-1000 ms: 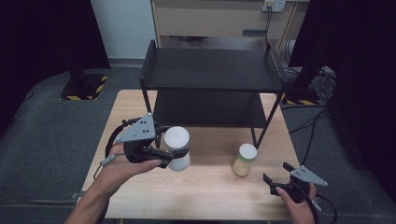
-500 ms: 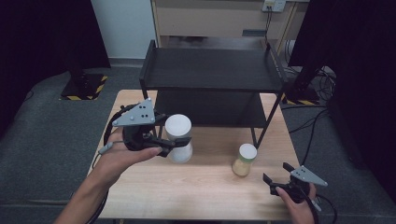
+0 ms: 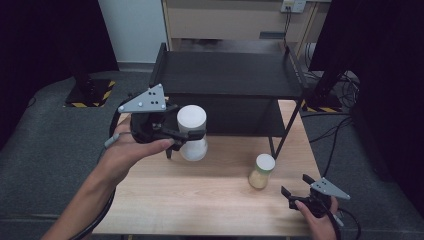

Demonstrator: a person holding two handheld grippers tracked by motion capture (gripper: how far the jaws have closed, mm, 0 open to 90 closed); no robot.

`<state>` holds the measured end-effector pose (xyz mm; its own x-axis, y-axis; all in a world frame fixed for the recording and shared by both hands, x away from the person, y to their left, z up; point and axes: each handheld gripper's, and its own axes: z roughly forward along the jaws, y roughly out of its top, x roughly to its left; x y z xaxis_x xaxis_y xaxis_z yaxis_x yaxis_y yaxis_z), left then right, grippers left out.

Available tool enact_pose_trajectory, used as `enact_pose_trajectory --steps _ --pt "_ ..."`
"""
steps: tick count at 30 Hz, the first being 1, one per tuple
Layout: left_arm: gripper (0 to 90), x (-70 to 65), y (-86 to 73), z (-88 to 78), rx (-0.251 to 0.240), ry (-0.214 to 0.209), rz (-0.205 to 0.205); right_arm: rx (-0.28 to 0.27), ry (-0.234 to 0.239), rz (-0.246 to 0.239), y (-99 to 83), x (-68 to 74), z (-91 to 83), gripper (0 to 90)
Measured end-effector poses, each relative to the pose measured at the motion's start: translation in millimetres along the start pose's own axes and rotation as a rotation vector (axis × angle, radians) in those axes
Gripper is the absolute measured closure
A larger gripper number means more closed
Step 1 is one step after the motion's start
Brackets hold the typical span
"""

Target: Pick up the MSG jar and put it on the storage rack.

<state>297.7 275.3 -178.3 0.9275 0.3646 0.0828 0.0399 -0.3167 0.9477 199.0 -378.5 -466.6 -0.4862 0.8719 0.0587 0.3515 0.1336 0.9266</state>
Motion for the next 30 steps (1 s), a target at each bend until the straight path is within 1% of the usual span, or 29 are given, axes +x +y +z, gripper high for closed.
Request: enact_pose_trajectory --steps 8,16,21,24,30 --pt "32.6 7.6 12.8 0.3 -0.002 0.003 -0.003 0.002 0.001 0.003 -0.4 -0.3 1.6 2.1" --pt "32.6 21.0 21.7 0.9 -0.017 0.003 -0.009 0.008 0.003 0.008 -1.4 -1.1 2.8 2.1" --pt "32.6 26.7 33.0 -0.2 -0.02 0.015 -0.001 0.005 -0.004 0.014 -2.4 -2.1 0.3 2.1" --pt "32.6 30.1 38.7 -1.5 -0.033 0.019 -0.005 0.003 -0.008 0.016 -2.8 -2.4 -1.4 2.1" --pt "32.6 34.8 48.4 -4.8 -0.056 0.04 -0.009 0.004 -0.006 0.016 -2.7 -2.5 -1.7 2.1"
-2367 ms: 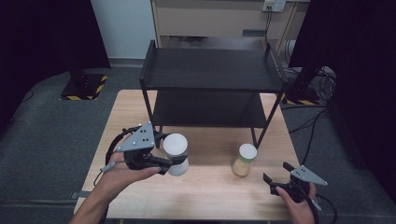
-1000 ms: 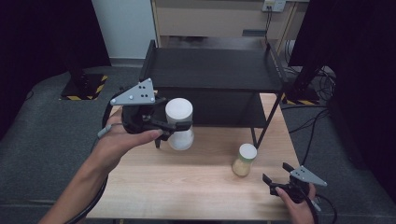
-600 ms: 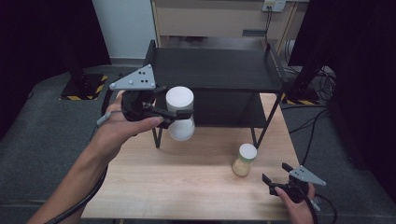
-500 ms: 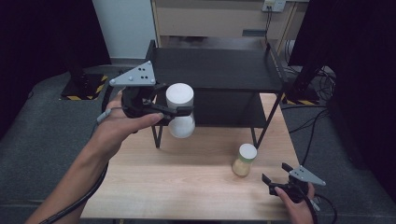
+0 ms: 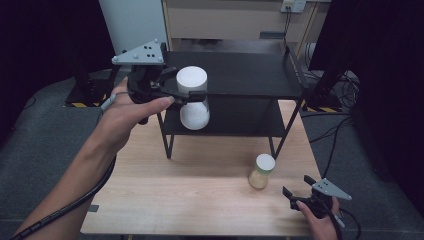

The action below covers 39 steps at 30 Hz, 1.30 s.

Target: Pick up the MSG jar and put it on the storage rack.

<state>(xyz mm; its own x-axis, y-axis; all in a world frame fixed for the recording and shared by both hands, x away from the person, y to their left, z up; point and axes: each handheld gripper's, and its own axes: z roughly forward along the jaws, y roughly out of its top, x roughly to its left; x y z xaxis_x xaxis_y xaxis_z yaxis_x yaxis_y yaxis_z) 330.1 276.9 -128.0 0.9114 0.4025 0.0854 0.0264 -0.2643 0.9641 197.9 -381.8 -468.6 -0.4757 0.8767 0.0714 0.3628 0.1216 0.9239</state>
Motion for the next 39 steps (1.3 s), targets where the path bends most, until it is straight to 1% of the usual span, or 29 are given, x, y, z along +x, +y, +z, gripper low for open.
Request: enact_pose_trajectory --steps 3,8,12,16,17,21,26,32,39 --pt "32.6 5.2 2.1 -0.6 -0.011 0.006 -0.014 -0.001 0.0 0.001 -0.1 -0.6 -0.1 2.1" --pt "32.6 11.7 10.1 3.0 0.009 0.029 -0.006 0.002 -0.002 0.003 -0.3 -0.9 -0.2 2.1" --pt "32.6 18.3 15.8 8.1 0.021 0.035 0.002 0.004 -0.003 0.001 -0.1 -0.6 -0.4 2.1" --pt "32.6 22.6 17.5 12.2 0.015 0.04 -0.004 0.007 0.0 0.001 -0.4 -0.5 0.2 2.1" --pt "32.6 25.9 18.3 14.8 0.011 0.044 -0.009 0.007 0.0 0.0 -0.4 -0.4 0.3 2.1" --pt "32.6 31.7 20.6 21.8 0.009 0.057 -0.012 0.008 0.002 -0.001 -0.3 -0.1 0.1 1.9" --pt "32.6 40.1 19.2 30.8 0.003 0.073 -0.023 0.01 0.004 -0.001 -0.4 0.0 0.8 1.9" --pt "32.6 50.8 13.9 39.5 -0.009 0.091 -0.044 0.009 0.004 0.003 -0.8 -0.2 0.5 1.9" --pt "32.6 63.6 9.3 45.6 -0.012 0.115 -0.066 0.008 0.001 0.011 -1.7 -1.3 -0.1 1.9"
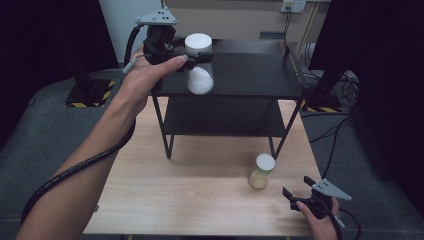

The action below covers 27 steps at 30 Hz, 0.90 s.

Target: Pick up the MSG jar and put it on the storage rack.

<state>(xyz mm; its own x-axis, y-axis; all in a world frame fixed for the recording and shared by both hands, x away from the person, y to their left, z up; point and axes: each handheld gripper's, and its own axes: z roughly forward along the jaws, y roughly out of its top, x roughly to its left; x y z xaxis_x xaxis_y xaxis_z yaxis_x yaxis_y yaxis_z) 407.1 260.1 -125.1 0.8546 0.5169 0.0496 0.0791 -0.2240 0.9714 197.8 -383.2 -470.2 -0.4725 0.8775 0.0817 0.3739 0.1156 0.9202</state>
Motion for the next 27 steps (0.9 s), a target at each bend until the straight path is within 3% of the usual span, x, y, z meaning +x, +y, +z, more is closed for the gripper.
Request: enact_pose_trajectory --steps 10,14,19,27 --pt "32.6 9.7 -0.7 9.6 0.025 0.016 -0.019 -0.001 -0.003 0.008 -0.6 -0.8 -1.4 1.9" --pt "32.6 8.5 0.9 11.4 0.03 0.019 0.004 0.001 -0.004 0.008 -1.4 -1.6 -1.6 2.0" --pt "32.4 15.5 -1.8 9.2 0.024 0.01 -0.033 0.001 -0.003 0.008 -1.3 -1.3 -1.5 1.9" --pt "32.3 13.8 -1.6 9.3 0.029 0.008 -0.015 0.001 -0.004 0.007 -1.3 -0.7 -1.4 1.9"
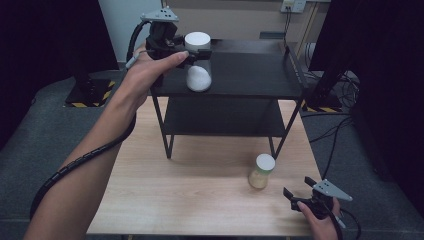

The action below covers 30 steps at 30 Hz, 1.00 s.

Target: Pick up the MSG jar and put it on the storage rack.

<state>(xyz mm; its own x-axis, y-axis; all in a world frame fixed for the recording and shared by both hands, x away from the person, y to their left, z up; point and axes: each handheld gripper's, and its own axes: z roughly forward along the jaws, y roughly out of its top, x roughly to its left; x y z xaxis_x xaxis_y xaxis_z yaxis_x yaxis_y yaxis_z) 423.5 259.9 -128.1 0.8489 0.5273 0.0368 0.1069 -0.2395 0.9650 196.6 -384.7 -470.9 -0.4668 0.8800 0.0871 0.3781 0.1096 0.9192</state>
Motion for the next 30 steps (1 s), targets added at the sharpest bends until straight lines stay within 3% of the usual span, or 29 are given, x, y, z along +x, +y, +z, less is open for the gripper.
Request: enact_pose_trajectory --steps 16,21,30 --pt "31.9 1.5 -1.5 0.3 -0.004 -0.011 -0.002 -0.002 -0.002 0.001 -0.3 -0.7 -0.4 1.9" --pt "12.6 -3.1 -1.2 1.3 0.01 0.006 0.011 -0.003 -0.001 -0.001 0.2 -0.7 -1.1 2.0" --pt "2.7 -17.0 7.8 -10.8 0.048 0.063 0.05 -0.007 -0.002 0.0 0.3 -1.0 -3.2 1.9"
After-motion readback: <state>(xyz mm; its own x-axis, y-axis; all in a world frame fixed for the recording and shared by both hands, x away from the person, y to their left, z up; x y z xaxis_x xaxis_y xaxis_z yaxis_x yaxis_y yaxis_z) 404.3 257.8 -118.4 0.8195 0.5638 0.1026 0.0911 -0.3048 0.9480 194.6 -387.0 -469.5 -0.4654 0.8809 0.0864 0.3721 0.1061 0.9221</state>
